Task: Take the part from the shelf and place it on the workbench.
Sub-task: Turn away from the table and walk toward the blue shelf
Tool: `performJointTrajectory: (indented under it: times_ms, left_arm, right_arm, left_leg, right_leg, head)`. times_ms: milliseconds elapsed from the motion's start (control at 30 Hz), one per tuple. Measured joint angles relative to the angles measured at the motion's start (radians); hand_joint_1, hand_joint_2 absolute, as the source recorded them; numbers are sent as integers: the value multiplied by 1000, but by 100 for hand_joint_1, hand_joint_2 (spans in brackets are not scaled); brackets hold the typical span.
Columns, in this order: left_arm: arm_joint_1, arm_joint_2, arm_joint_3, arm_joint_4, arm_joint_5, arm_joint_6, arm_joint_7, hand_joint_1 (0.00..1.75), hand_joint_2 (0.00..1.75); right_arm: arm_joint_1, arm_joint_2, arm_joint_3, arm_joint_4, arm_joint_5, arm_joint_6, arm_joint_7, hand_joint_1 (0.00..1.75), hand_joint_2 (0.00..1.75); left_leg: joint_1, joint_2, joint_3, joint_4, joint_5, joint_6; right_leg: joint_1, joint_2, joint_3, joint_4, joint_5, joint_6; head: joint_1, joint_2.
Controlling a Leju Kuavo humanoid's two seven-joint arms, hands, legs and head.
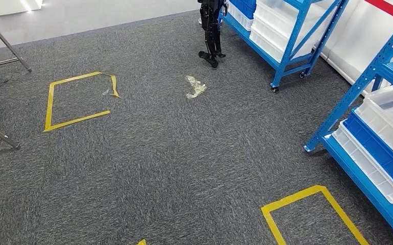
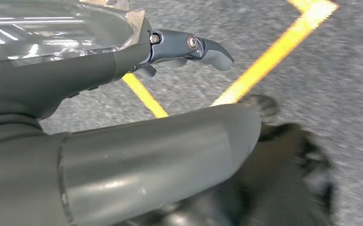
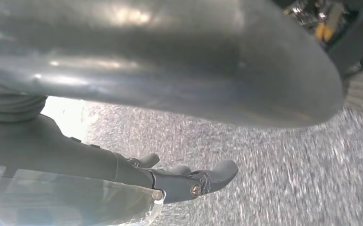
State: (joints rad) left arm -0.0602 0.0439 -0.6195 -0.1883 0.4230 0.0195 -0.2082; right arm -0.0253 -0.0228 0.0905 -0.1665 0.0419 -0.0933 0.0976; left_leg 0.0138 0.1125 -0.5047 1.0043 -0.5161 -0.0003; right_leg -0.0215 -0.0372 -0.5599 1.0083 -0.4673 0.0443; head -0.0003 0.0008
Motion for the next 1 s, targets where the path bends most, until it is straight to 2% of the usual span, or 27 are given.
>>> performJointTrajectory:
  times_ms: [67, 100, 133, 167, 200, 233, 267, 333, 367, 400, 433, 467, 500, 567, 600, 633, 667, 700, 733, 767, 800, 833, 867, 900, 933, 967, 1000]
  left_arm:
    - [-13, -2, 0, -6, -4, 3, 6, 0, 0]
    - [-16, -2, 0, -7, -4, 4, 9, 0, 0]
    - [-16, -2, 0, -8, -5, 5, 12, 0, 0]
    - [-15, -2, 0, -8, -5, 7, 13, 0, 0]
    - [-13, -2, 0, -8, -6, 9, 14, 0, 0]
    - [-12, -2, 0, -8, -6, 11, 14, 0, 0]
    - [-12, -2, 0, -8, -6, 12, 14, 0, 0]
    - [-13, -1, 0, -9, -7, 13, 14, 0, 0]
    - [-14, 0, 0, -9, -7, 13, 16, 0, 0]
    - [-15, 0, 0, -9, -7, 13, 18, 0, 0]
    - [-17, 1, 0, -10, -8, 13, 20, 0, 0]
    - [-19, 1, 0, -11, -9, 13, 22, 0, 0]
    - [-22, 1, -1, -12, -12, 13, 24, 0, 0]
    - [-27, 2, -1, -14, -18, 11, 28, 0, 0]
    - [-28, 2, -1, -14, -21, 10, 32, 0, 0]
    - [-28, 3, -1, -14, -23, 9, 35, 0, 0]
    - [-28, 3, -1, -14, -25, 8, 37, 0, 0]
    - [-28, 3, -1, -14, -25, 7, 38, 0, 0]
    - [-29, 3, -1, -14, -25, 7, 40, 0, 0]
    - [-30, 2, -1, -14, -26, 6, 41, 0, 0]
    - [-30, 2, -1, -14, -28, 5, 42, 0, 0]
    - [-30, 1, -1, -15, -31, 3, 44, 0, 0]
    - [-31, 2, -1, -15, -33, 2, 45, 0, 0]
    - [-32, 2, -1, -15, -36, 1, 46, 0, 0]
    - [-34, 3, -1, -15, -38, 1, 47, 0, 0]
    - [-38, 3, -1, -15, -40, 1, 48, 0, 0]
    - [-41, 2, -2, -16, -41, 1, 49, 0, 0]
  right_arm:
    - [0, 2, -1, 0, -7, -13, -3, 0, 0]
    - [0, 3, -1, -1, -9, -17, -3, 0, 0]
    - [0, 3, -1, -1, -10, -20, -4, 0, 0]
    - [1, 4, -2, -1, -11, -23, -4, 0, 0]
    - [2, 5, -2, -1, -12, -25, -4, 0, 0]
    - [4, 6, -2, -1, -13, -25, -4, 0, 0]
    - [6, 7, -2, -1, -14, -26, -4, 0, 0]
    - [6, 8, -2, -2, -15, -26, -4, 0, 0]
    - [6, 9, -3, -2, -15, -26, -4, 0, 0]
    - [6, 10, -3, -2, -15, -26, -4, 0, 0]
    - [6, 10, -3, -3, -15, -26, -4, 0, 0]
    - [8, 11, -3, -3, -16, -26, -4, 0, 0]
    - [10, 12, -4, -3, -17, -26, -4, 0, 0]
    - [10, 14, -7, -3, -19, -26, -4, 0, 0]
    - [9, 15, -8, -3, -20, -26, -3, 0, 0]
    - [7, 16, -9, -4, -20, -26, -3, 0, 0]
    - [7, 17, -9, -4, -21, -26, -3, 0, 0]
    - [7, 17, -10, -4, -20, -26, -3, 0, 0]
    - [8, 16, -10, -4, -20, -26, -2, 0, 0]
    - [9, 15, -10, -4, -20, -26, -2, 0, 0]
    - [10, 14, -11, -4, -19, -26, -1, 0, 0]
    - [9, 13, -11, -5, -19, -27, 0, 0, 0]
    - [8, 13, -11, -5, -19, -27, 1, 0, 0]
    - [6, 13, -12, -6, -19, -28, 2, 0, 0]
    - [6, 13, -14, -6, -19, -28, 3, 0, 0]
    - [6, 13, -16, -6, -19, -28, 3, 0, 0]
    - [7, 13, -17, -6, -19, -29, 4, 0, 0]
  left_leg:
    - [5, -50, -20, 51, -40, -9]
    - [7, -80, -46, 108, -74, -11]
    - [7, -99, -79, 177, -109, -10]
    - [7, -108, -111, 239, -132, -9]
    - [6, -112, -132, 273, -135, -7]
    - [6, -115, -135, 269, -117, -4]
    - [6, -121, -119, 226, -80, 0]
    - [8, -161, -66, 96, -7, 8]
    - [7, -178, -46, 48, 12, 11]
    - [5, -190, -37, 24, 18, 14]
    - [2, -188, -35, 17, 17, 18]
    - [0, -176, -34, 13, 19, 23]
    - [-1, -165, -31, 6, 24, 30]
    - [1, -139, -25, -11, 35, 45]
    - [0, -124, -23, -15, 38, 49]
    - [-2, -108, -24, -17, 38, 52]
    - [-3, -92, -25, -17, 37, 52]
    - [-4, -77, -25, -16, 37, 52]
    - [-3, -64, -25, -16, 36, 51]
    - [-2, -52, -23, -16, 34, 48]
    - [-3, -41, -21, -15, 32, 45]
    - [-5, -30, -18, -13, 28, 39]
    - [-8, -20, -15, -11, 23, 32]
    - [-11, -10, -11, -10, 19, 26]
    - [-12, 0, -8, -9, 16, 21]
    - [-11, 9, -4, -10, 14, 15]
    - [-7, 4, -2, -6, 9, 9]
  right_leg:
    - [-6, 19, 4, -3, 5, -16]
    - [-6, 29, 2, -3, 6, -22]
    - [-3, 42, 1, -3, 7, -27]
    - [1, 55, 1, -3, 8, -30]
    - [4, 70, 1, -2, 8, -31]
    - [6, 85, 2, -2, 8, -31]
    - [6, 100, 4, -1, 8, -31]
    - [9, 126, 5, 1, 8, -29]
    - [10, 138, 3, 2, 8, -26]
    - [11, 149, -1, 2, 9, -21]
    - [10, 159, -6, 1, 12, -14]
    - [8, 169, -11, -3, 15, -7]
    - [8, 164, -17, 0, 14, -1]
    - [12, 116, -45, 50, -14, -1]
    - [12, 84, -73, 109, -42, -5]
    - [12, 64, -107, 178, -72, -8]
    - [10, 55, -139, 241, -95, -8]
    - [7, 50, -155, 276, -104, -3]
    - [4, 46, -150, 269, -96, 6]
    - [1, 38, -123, 222, -75, 17]
    - [-1, 20, -81, 148, -49, 28]
    - [-1, -5, -40, 76, -24, 32]
    - [0, -23, -11, 25, -7, 30]
    - [2, -34, 3, 0, 2, 25]
    - [5, -31, 3, -5, 5, 16]
    - [4, -18, 2, -4, 6, 7]
    - [1, -7, 1, -5, 7, 1]
  head:
    - [-6, 0]
    - [-9, 0]
    - [-12, 0]
    - [-12, 0]
    - [-12, 0]
    - [-12, 0]
    - [-12, 0]
    - [-13, 0]
    - [-13, 0]
    - [-13, 0]
    - [-13, 0]
    - [-12, 0]
    - [-12, 0]
    - [-5, 0]
    - [-1, 0]
    - [2, 0]
    - [3, 0]
    - [3, 0]
    - [3, 0]
    - [4, 0]
    - [5, 0]
    - [6, 0]
    - [7, 0]
    - [7, 0]
    - [6, 0]
    - [4, 0]
    - [2, 0]
